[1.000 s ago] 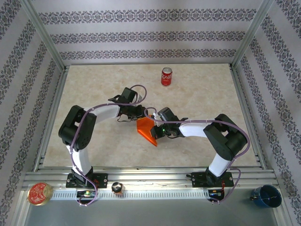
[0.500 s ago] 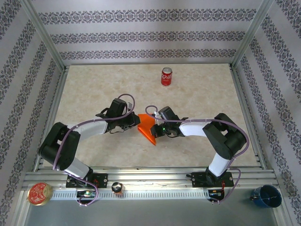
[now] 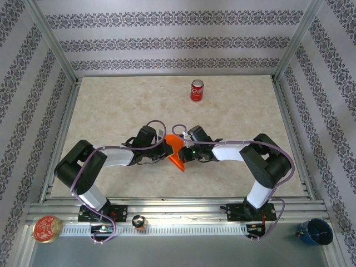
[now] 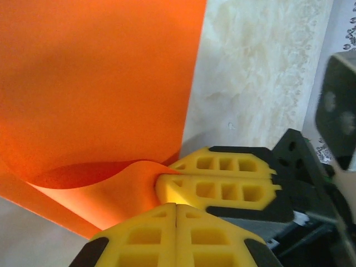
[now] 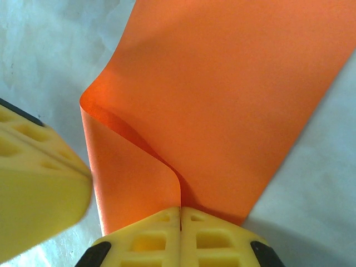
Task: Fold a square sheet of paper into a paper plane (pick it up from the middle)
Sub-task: Third fold the triangle at the center of the table.
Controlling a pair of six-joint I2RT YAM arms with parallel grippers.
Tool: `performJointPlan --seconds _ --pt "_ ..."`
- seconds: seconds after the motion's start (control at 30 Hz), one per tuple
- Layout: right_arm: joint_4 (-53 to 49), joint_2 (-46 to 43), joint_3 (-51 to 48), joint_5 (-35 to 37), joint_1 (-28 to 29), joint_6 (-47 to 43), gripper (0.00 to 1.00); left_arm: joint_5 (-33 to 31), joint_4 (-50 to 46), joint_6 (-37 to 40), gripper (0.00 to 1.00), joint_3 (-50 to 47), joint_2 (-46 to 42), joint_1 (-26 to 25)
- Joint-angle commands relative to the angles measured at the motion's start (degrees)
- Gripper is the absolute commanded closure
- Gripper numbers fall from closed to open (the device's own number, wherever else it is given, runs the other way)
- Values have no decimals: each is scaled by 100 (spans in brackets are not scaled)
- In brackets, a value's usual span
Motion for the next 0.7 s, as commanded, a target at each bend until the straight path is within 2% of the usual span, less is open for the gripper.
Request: performJointPlan --seconds 0.0,0.67 --pt "-106 90 -75 54 -72 73 100 53 688 -376 100 -128 127 -108" --pt "-160 97 -75 62 -71 55 100 -298 250 -46 100 -259 392 -154"
